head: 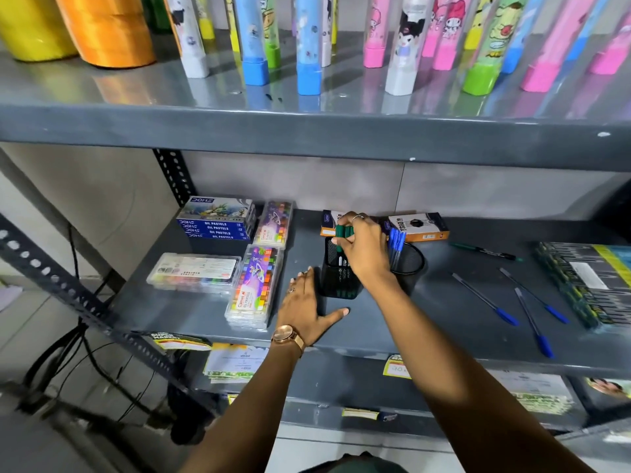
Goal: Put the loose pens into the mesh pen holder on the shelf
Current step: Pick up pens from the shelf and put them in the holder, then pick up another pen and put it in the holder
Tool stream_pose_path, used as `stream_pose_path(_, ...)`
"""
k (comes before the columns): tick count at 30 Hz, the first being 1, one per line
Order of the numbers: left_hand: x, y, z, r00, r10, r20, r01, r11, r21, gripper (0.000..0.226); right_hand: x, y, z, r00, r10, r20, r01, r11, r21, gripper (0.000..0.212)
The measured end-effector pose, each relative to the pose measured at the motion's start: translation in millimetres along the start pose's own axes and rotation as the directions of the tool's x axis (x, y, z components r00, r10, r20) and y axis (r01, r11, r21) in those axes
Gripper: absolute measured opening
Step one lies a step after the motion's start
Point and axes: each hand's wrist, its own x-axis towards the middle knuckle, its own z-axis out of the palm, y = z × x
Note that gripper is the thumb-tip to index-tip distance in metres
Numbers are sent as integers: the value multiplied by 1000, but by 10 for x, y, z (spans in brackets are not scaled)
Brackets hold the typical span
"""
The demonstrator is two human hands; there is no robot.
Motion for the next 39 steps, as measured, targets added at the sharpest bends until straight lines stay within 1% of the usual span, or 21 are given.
stream_pose_path(4, -2, -2, -6, 1000, -6, 13, 6, 1000, -3, 116, 6, -40, 24, 1000, 0, 3, 0, 990, -142, 36)
stream_pose_path(7, 0, -9, 6, 1000, -6, 15, 6, 1000, -7, 117, -20, -33, -26, 1000, -12, -9, 11, 987, -160, 41)
stream_pose_path(8, 5, -9, 16, 1000, -4, 12, 4, 1000, -4, 117, -27, -6, -69, 998, -22, -51, 15, 991, -134, 41)
stream_pose_path(10, 13, -23, 29, 1000, 5, 3, -5, 1000, 8, 117, -21, 99, -208, 980, -29, -196, 20, 999, -50, 39)
stream_pose_path(12, 13, -40, 31, 1000, 11, -5, -11, 1000, 25, 116, 35, 316, -393, 948, 2, -317, -1, 1000, 5, 31)
stream_pose_path(13, 15, -36, 40, 1000, 14, -5, -14, 999, 32, 116, 76, 477, -507, 938, 36, -344, -35, 999, 10, 27)
stream_pose_path(14, 18, -37, 40, 1000, 15, -6, -15, 999, 42, 116, 123, 657, -614, 933, 83, -350, -83, 996, 15, 24)
stream_pose_path(15, 21, -27, 46, 1000, 14, -5, -13, 999, 49, 117, 169, 863, -727, 930, 134, -343, -148, 989, -15, 24)
stream_pose_path(16, 17, -29, 44, 1000, 9, -6, -8, 999, 53, 117, 215, 1071, -817, 929, 173, -327, -217, 970, -105, 26)
stream_pose_path(18, 17, -22, 44, 1000, 7, -8, -7, 998, 55, 117, 268, 1474, -954, 931, 257, -261, -333, 890, -311, 31)
stream_pose_path(20, 24, -15, 43, 1000, 11, -14, -11, 998, 60, 115, 296, 1779, -1017, 932, 324, -161, -362, 846, -391, 31)
stream_pose_path(22, 28, -7, 37, 999, 24, -29, -22, 998, 67, 114, 333, 1979, -1013, 943, 331, -42, -315, 842, -438, 32)
stream_pose_path(24, 29, -2, 32, 998, 34, -51, -31, 997, 74, 113, 379, 2079, -988, 949, 314, 30, -264, 842, -470, 30)
stream_pose_path(28, 28, -18, 47, 999, 35, -30, -32, 997, 75, 113, 421, 2170, -903, 953, 295, 72, -219, 832, -510, 25)
stream_pose_path(30, 30, -13, 46, 999, 30, -23, -28, 996, 83, 114, 412, 2179, -869, 967, 242, 77, -163, 823, -544, 22)
stream_pose_path(32, 32, -4, 50, 1000, 25, -18, -23, 996, 90, 115, 419, 2193, -865, 974, 192, 117, -89, 808, -582, 19)
stream_pose_path(34, 26, -1, 43, 1000, 13, -14, -12, 996, 88, 116, 435, 2197, -891, 972, 174, 160, -40, 787, -616, 22)
stream_pose_path(35, 22, -6, 33, 1000, 7, -12, -6, 996, 86, 117, 452, 2165, -929, 972, 161, 169, -23, 787, -617, 28)
stream_pose_path(37, 12, -2, 32, 1000, 5, -10, -4, 997, 83, 117, 511, 2042, -1054, 989, 86, 123, 3, 808, -589, 40)
stream_pose_path(38, 10, -2, 26, 1000, 7, -14, -6, 996, 84, 117, 546, 1914, -1139, 998, 35, 47, -3, 835, -550, 42)
stream_pose_path(39, 10, 2, 31, 1000, 12, -18, -10, 996, 84, 117, 578, 1766, -1240, 998, 2, -70, -37, 866, -498, 38)
